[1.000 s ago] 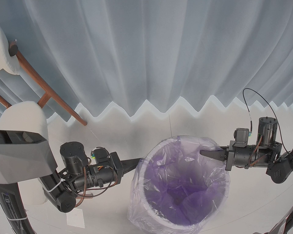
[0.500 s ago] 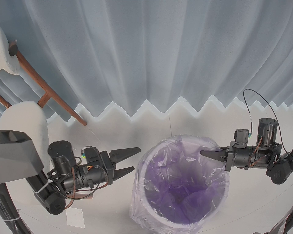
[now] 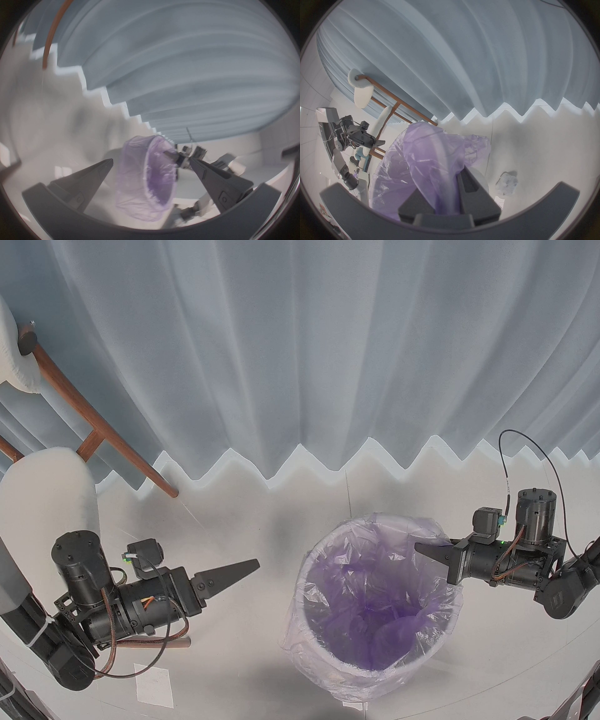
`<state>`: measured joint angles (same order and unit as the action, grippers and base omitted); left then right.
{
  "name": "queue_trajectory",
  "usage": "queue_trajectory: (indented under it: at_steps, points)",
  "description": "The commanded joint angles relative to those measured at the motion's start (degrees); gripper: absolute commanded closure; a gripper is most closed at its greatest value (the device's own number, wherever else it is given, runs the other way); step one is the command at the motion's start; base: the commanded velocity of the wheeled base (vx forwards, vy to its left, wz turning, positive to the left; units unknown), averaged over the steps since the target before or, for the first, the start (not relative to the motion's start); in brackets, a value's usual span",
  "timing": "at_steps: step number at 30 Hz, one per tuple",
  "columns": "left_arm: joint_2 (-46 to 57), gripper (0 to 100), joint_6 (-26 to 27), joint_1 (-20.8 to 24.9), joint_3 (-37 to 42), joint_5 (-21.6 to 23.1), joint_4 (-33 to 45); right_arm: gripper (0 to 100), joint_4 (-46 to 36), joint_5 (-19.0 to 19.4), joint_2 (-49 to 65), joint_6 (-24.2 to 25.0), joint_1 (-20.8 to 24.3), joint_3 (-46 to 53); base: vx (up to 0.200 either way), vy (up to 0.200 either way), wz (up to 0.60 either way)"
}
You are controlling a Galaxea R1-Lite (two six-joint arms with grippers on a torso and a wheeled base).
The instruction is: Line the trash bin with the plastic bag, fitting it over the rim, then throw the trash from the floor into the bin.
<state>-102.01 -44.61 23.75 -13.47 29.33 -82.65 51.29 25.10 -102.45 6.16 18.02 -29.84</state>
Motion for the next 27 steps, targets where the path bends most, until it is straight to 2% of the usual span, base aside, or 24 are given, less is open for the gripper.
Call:
queue_trajectory:
  at_steps: [1,2,3,5,6,7,9,16,21,27]
  points:
    - [5.3,0,16.0,7.0,-9.4,-17.6,23.9,100,0.8,-6.6,-2.8,0.0,0.4,-0.3,0.0,0.0,0.0]
    - [6.1,0,15.7,8.9,-12.6,-21.4,30.8,100,1.1,-7.7,-3.2,0.0,0.7,-0.3,0.0,0.0,0.0]
    - [6.3,0,15.6,9.5,-14.7,-22.9,35.1,100,1.4,-8.0,-3.3,0.0,1.3,-0.1,0.0,0.0,0.0]
    - [6.2,0,15.6,10.7,-18.3,-23.5,42.7,100,2.0,-8.2,-3.4,0.1,2.7,0.5,0.0,0.0,0.0]
    - [6.1,0,15.6,10.9,-19.0,-23.5,43.5,100,2.2,-8.2,-3.4,0.1,2.9,0.6,0.0,0.0,0.0]
    - [5.7,0,15.6,11.9,-22.6,-23.5,48.6,100,2.8,-8.3,-3.5,0.1,4.0,1.3,0.0,0.0,0.0]
    - [4.7,0,15.6,13.4,-25.2,-23.5,51.1,100,3.6,-8.4,-3.7,0.0,4.4,1.7,0.0,0.0,0.0]
    - [0.3,0,15.9,17.1,-26.8,-23.6,52.0,100,7.0,-9.4,-5.5,-0.4,5.4,2.0,0.0,0.0,0.0]
    - [-3.4,0,16.7,17.6,-28.5,-23.9,51.2,100,7.5,-9.5,-5.3,-0.4,7.4,3.3,0.0,0.0,0.0]
    - [-8.8,0,21.5,16.7,-30.7,-25.6,50.7,100,8.2,-9.5,-5.4,-0.4,8.2,3.3,0.0,0.0,0.0]
